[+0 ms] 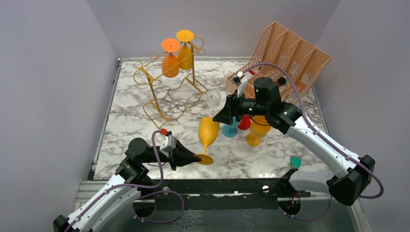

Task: Take the wine glass off the wine glass rack
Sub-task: Place the wine glass at the center of the board.

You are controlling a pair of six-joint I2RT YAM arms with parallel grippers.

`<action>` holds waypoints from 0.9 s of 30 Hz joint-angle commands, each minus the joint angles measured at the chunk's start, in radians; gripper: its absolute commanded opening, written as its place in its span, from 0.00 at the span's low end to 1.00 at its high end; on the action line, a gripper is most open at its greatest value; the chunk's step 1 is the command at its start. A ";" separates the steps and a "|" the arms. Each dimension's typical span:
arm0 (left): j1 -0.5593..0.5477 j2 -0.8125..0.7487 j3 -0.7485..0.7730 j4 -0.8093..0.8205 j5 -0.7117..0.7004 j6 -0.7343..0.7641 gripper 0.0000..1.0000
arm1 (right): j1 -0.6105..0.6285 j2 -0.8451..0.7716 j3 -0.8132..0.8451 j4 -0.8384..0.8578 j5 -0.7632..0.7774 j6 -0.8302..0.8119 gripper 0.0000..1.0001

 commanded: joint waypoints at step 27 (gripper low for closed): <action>-0.004 -0.166 -0.071 0.040 0.080 0.185 0.00 | -0.032 0.131 0.027 0.069 -0.731 -0.033 0.42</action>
